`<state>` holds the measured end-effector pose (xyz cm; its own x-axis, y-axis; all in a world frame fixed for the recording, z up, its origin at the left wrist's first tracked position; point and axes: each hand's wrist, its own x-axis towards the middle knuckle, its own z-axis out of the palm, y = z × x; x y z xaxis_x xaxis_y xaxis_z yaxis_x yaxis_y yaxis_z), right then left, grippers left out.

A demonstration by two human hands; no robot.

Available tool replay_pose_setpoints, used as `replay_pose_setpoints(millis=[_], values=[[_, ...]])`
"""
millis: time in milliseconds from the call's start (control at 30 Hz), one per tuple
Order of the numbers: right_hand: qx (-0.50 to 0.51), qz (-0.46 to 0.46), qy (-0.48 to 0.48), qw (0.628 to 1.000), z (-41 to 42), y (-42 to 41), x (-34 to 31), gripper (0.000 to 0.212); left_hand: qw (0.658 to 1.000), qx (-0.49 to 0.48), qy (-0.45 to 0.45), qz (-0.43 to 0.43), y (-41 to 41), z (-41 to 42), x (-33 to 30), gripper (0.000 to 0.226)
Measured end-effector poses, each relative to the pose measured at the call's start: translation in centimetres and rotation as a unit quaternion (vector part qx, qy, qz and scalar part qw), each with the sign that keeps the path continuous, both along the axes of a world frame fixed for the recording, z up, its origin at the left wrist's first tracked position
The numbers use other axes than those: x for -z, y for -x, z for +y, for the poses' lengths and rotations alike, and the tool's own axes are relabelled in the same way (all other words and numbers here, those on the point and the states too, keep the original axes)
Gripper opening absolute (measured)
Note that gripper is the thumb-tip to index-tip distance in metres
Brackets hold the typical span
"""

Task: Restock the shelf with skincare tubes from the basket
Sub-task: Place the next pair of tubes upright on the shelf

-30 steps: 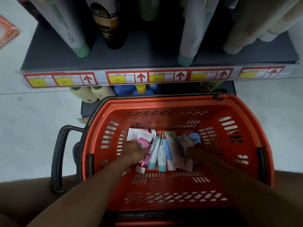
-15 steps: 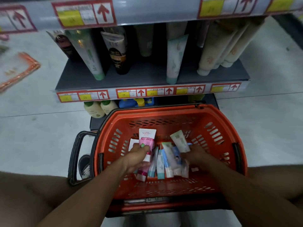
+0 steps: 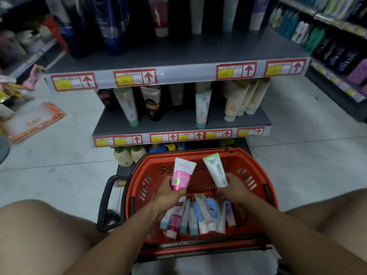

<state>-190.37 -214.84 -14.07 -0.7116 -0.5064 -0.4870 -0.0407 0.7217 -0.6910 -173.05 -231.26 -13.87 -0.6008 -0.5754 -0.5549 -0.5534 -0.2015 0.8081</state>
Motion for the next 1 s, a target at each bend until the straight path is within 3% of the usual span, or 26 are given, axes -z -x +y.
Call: replay_pose_setpoints(millis=[167, 333, 600, 733, 1000], values=[[-0.032, 0.04, 0.017, 0.999, 0.2, 0.0, -2.5, 0.055, 0.996, -0.027, 0.075, 0.034, -0.7, -0.4, -2.8, 0.039], [-0.022, 0.148, 0.054, 0.987, 0.4, -1.0, -5.2, 0.061, 0.988, -0.028, 0.143, 0.057, -1.4, -0.6, -5.2, 0.045], [0.011, 0.196, 0.153, 0.968, -0.1, -2.1, -8.7, 0.059, 0.969, -0.052, 0.215, 0.11, -1.8, -0.3, -9.3, 0.045], [0.023, 0.238, 0.17, 0.956, -0.7, -2.0, -10.9, 0.06, 0.955, -0.076, 0.249, 0.141, -1.5, -0.8, -10.9, 0.056], [0.041, 0.257, 0.247, 0.933, -3.0, 0.0, -16.2, 0.059, 0.919, -0.055, 0.352, 0.169, 0.0, -2.7, -16.0, 0.057]])
